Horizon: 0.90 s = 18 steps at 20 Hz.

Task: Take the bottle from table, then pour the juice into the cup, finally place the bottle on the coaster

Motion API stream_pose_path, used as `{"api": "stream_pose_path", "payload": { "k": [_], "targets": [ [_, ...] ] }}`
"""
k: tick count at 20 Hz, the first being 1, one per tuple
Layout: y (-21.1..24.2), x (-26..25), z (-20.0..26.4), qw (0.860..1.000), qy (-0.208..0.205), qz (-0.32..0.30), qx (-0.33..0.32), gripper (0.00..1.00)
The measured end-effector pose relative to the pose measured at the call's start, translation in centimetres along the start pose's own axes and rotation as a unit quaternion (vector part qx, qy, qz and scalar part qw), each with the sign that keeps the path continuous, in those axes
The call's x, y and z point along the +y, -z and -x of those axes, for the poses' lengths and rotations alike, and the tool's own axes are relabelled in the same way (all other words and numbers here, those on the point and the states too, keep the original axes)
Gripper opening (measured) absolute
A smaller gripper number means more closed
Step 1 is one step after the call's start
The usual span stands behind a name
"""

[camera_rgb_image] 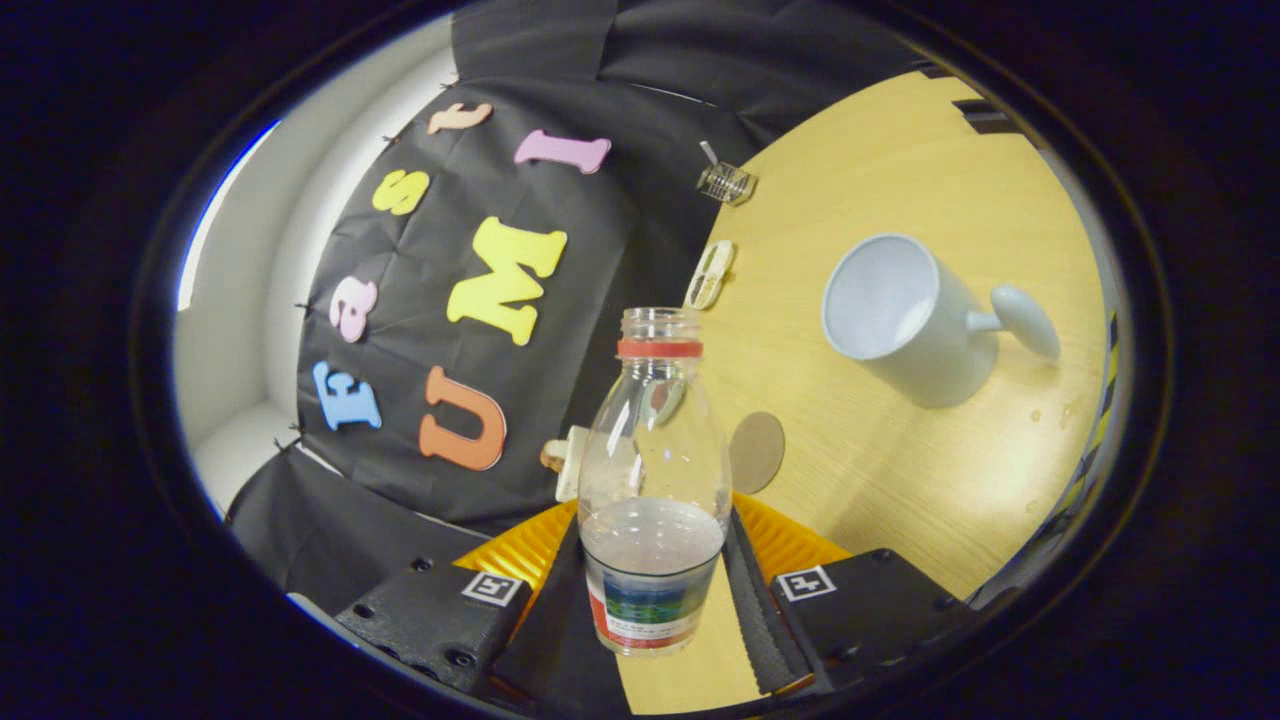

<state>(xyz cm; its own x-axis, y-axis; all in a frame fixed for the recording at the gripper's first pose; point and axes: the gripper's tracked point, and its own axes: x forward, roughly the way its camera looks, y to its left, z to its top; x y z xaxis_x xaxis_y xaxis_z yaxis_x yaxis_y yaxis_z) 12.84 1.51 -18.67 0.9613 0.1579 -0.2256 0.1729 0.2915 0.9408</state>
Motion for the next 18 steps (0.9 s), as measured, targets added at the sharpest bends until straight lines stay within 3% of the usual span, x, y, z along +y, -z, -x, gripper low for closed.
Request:
{"api": "stream_pose_path", "payload": {
  "k": [5,18],
  "targets": [
    [-1.8,-0.2,0.2,0.996,-0.013,-0.087,-0.015,0.77],
    [-3.2,0.7,-0.4,0.985,-0.026,-0.172,-0.012,0.77]
  ]
}}
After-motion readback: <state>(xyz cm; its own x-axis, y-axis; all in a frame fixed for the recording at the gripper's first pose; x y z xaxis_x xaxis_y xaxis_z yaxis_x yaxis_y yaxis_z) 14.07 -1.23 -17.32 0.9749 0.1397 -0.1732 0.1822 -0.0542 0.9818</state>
